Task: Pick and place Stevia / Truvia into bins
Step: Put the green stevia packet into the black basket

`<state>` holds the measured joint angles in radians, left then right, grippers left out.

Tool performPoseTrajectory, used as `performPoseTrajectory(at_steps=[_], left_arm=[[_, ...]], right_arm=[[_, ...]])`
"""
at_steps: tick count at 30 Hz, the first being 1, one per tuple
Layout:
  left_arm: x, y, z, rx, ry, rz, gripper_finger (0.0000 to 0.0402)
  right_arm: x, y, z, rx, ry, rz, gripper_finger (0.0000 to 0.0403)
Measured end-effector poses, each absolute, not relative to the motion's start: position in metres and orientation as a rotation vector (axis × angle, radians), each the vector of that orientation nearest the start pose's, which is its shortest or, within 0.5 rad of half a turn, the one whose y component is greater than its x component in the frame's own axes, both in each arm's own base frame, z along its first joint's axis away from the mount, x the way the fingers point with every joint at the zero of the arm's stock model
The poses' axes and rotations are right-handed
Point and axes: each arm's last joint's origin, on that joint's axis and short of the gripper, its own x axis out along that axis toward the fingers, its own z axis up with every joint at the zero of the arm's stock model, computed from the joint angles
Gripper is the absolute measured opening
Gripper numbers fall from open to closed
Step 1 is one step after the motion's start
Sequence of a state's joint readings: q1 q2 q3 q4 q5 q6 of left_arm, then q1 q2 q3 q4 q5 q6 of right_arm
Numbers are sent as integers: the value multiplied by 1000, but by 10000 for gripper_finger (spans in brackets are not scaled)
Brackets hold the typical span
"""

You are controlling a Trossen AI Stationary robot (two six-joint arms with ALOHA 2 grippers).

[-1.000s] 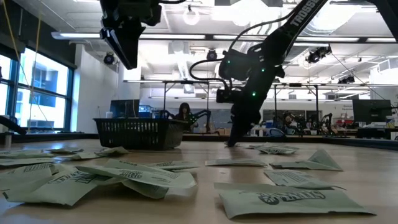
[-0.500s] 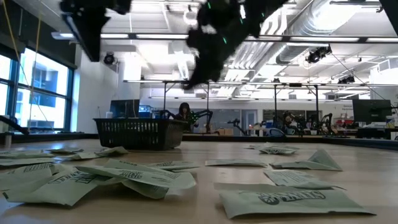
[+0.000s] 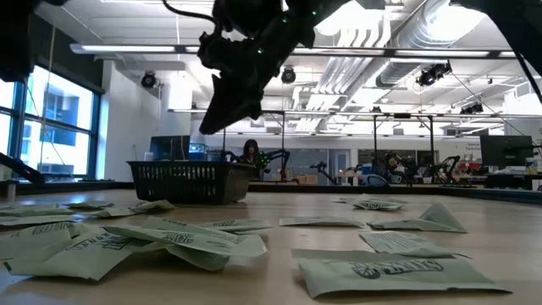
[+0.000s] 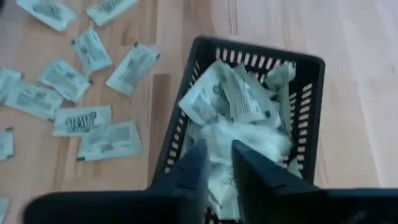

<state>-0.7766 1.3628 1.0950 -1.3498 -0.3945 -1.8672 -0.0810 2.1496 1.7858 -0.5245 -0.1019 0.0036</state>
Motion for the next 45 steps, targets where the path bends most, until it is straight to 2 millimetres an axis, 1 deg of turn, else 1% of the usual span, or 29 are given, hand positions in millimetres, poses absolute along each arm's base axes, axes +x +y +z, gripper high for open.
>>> performPoseTrajectory(at_steps=[3,6,9,11,12,15,18,20,22,23,24,26,30,33,35,37,42,45], left_arm=[[157,-149,260,-722,1008,877,184],[154,-152,260,-740,1001,877,184],[155,-154,258,-729,997,874,184],[157,-154,258,-718,974,874,184],[157,-154,257,-710,971,875,184],[158,-155,254,-683,990,857,184],[155,-151,243,-660,1080,870,184],[153,-144,230,-712,1210,947,184],[149,-134,217,-793,1354,1060,184],[148,-130,209,-835,1393,1118,184],[147,-127,203,-875,1409,1160,184],[151,-123,191,-973,1386,1180,184],[163,-125,173,-1136,1234,1099,184],[165,-124,164,-1225,1097,1115,184],[162,-121,159,-1248,1043,1163,184],[159,-118,156,-1249,1033,1212,184],[158,-119,153,-1286,1045,1231,184],[157,-118,152,-1270,1043,1259,184]], right_arm=[[477,-35,229,76,894,7,123],[474,-36,242,59,942,-29,181],[459,-36,247,16,1112,-51,229],[447,-36,242,-34,1245,-67,250],[441,-37,236,-55,1317,-79,256],[426,-38,215,-64,1471,-92,262],[411,-37,198,-25,1525,-75,263],[401,-35,193,-2,1527,-106,263],[392,-35,192,12,1516,-183,263],[387,-36,193,14,1506,-236,263],[382,-36,195,16,1490,-291,263],[373,-40,203,21,1445,-409,263],[357,-50,225,38,1344,-683,264],[347,-58,243,41,1256,-837,264],[343,-62,254,59,1200,-880,264],[339,-67,261,78,1167,-908,264],[335,-76,265,87,1154,-938,264],[335,-81,265,87,1149,-942,264]])
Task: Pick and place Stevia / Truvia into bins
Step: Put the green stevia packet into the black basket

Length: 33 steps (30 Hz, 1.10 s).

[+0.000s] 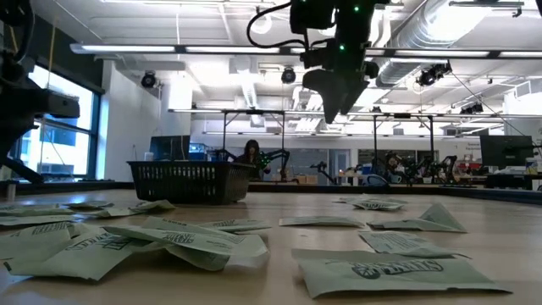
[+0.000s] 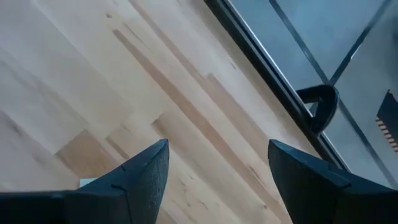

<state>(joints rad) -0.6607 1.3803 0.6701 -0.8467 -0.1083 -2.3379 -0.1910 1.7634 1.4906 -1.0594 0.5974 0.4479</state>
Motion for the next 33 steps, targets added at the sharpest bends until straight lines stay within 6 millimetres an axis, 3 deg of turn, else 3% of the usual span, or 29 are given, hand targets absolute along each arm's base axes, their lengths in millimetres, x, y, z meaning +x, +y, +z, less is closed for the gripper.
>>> performPoseTrajectory(at_steps=[10,13,18,20,23,30,33], left_arm=[[159,-111,127,-1165,1077,1311,176],[163,-106,129,-1138,1083,1314,144],[167,-86,131,-986,1034,1283,41],[169,-80,134,-968,1038,1262,24],[174,-73,150,-924,988,1257,36],[194,-53,223,-713,721,1117,25],[202,-36,236,-590,698,1093,25]], right_arm=[[338,-97,267,59,1119,-925,264],[337,-101,267,49,1127,-923,264],[335,-107,267,39,1140,-927,264],[333,-108,267,35,1153,-926,264],[332,-109,266,29,1171,-924,264],[331,-109,267,-48,1202,-920,263],[329,-109,266,-72,1227,-917,263]])
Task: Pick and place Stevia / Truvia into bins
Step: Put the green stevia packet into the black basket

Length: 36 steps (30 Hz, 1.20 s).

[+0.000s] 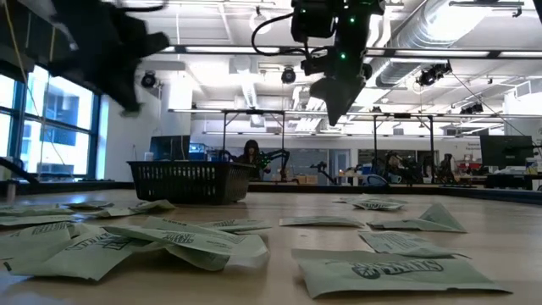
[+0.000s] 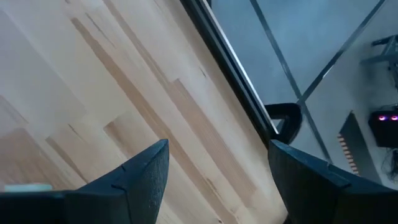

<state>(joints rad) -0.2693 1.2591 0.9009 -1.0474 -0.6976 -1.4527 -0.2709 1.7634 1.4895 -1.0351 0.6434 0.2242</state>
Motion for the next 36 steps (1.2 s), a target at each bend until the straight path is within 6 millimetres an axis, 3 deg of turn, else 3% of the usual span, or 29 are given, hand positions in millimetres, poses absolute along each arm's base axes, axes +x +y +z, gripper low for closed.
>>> performPoseTrajectory(at_steps=[4,9,12,17,22,27,32,36], left_arm=[[224,-3,227,-551,806,954,34],[258,30,212,-590,774,732,59],[259,42,203,-648,830,732,86],[255,41,202,-649,910,738,143],[246,16,233,-628,968,642,188],[223,-38,252,-670,1142,413,203],[193,-89,251,-627,1300,353,204],[178,-122,243,-626,1288,353,204]], right_arm=[[326,-111,266,-73,1254,-919,263],[323,-112,266,-77,1269,-926,263],[320,-111,268,-77,1287,-935,263],[318,-109,269,-48,1304,-889,263],[324,-107,268,32,1290,-731,263],[329,-105,268,108,1256,-642,263],[334,-100,268,221,1228,-457,263],[337,-95,268,190,1213,-423,263]])
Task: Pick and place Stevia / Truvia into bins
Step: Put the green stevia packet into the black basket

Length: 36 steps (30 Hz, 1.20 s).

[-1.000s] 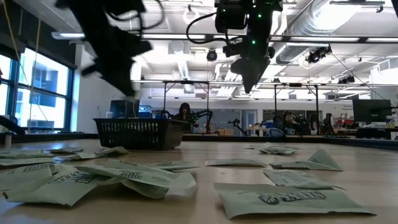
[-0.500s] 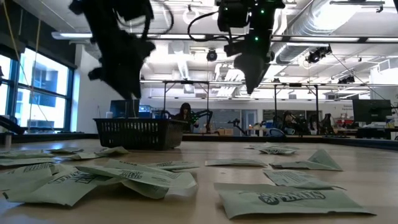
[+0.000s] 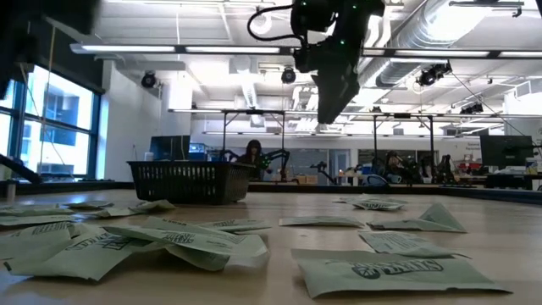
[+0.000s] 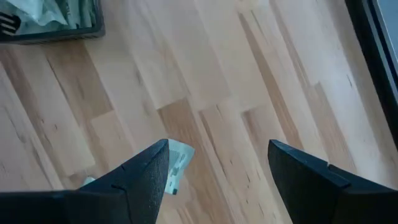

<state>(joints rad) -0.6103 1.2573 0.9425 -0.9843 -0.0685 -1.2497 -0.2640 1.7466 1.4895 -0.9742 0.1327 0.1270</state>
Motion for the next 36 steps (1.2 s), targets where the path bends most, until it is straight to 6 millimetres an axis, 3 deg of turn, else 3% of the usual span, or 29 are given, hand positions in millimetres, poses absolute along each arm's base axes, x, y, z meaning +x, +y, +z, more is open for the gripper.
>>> performPoseTrajectory(at_steps=[7,13,19,36], left_arm=[[172,-160,220,-672,1240,448,205],[179,-173,187,-628,1390,534,205],[192,-172,167,-694,1563,584,205],[193,-171,164,-722,1546,636,213]], right_arm=[[336,-96,268,220,1210,-470,263],[337,-95,268,243,1198,-484,263],[338,-94,268,272,1194,-484,263],[339,-87,268,286,1194,-479,264]])
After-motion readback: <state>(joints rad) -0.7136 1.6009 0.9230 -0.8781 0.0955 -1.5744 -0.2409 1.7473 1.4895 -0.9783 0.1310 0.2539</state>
